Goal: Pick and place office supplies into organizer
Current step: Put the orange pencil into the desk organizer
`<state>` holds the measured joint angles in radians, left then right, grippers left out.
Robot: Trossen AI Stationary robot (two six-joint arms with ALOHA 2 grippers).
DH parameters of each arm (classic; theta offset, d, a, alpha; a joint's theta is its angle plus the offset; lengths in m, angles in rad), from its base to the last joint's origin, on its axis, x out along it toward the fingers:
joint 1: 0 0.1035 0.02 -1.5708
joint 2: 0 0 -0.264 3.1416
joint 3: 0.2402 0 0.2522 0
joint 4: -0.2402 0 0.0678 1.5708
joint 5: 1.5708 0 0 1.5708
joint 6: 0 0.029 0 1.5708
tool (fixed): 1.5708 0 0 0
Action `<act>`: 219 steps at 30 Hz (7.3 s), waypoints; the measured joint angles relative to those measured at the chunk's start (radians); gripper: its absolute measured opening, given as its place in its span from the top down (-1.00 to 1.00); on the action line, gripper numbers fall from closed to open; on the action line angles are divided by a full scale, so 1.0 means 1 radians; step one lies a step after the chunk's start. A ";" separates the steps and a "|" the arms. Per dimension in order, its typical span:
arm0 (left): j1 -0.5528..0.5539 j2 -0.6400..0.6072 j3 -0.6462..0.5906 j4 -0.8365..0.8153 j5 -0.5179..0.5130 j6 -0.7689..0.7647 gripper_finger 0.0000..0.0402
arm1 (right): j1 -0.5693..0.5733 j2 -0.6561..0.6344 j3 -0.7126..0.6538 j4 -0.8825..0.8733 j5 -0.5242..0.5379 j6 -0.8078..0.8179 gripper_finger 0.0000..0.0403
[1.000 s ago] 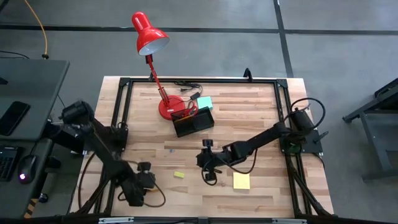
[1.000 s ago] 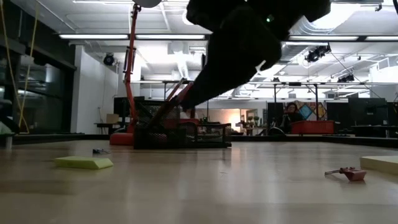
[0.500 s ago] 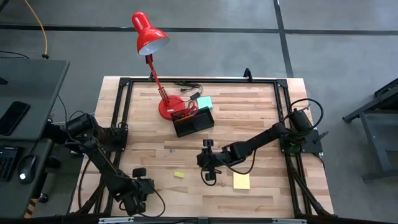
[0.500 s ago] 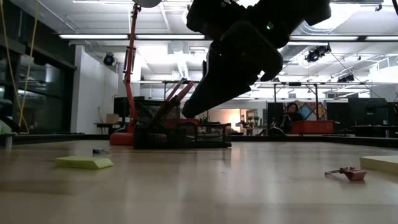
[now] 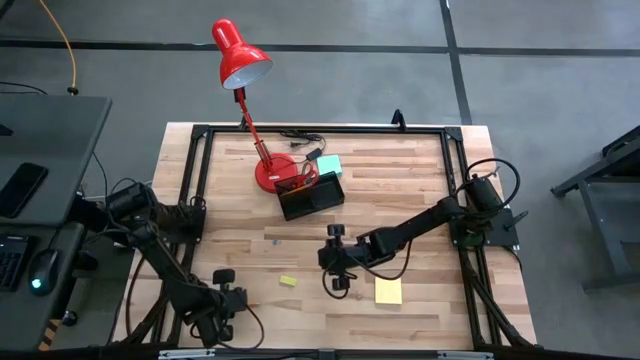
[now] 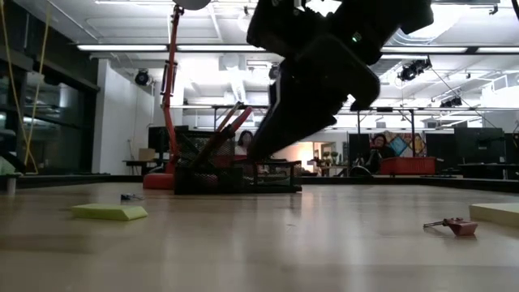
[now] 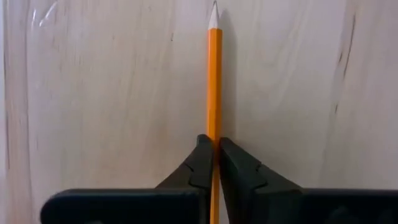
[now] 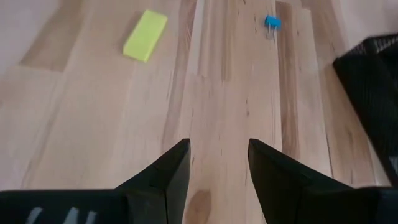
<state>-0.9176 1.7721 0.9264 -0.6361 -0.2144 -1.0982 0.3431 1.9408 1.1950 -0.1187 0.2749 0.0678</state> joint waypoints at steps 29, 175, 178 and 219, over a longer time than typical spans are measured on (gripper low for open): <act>0.000 0.006 0.321 -0.394 -0.588 0.302 1.00 | -0.018 0.021 0.001 0.163 0.059 -0.183 0.25; 0.145 0.203 0.564 -0.092 -1.144 1.957 1.00 | -0.275 0.096 0.230 0.638 -1.162 0.314 0.62; 0.145 0.203 0.564 -0.093 -1.139 1.958 1.00 | -0.275 0.095 0.230 0.640 -1.182 0.298 0.93; -0.144 0.203 0.179 -0.149 -1.187 0.335 0.30 | -0.203 0.095 0.230 0.325 -1.002 0.107 1.00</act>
<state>-1.0612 1.9747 1.1050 -0.7848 -1.4011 -0.7627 0.1404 2.0357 1.4246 0.2067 -0.7270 0.1745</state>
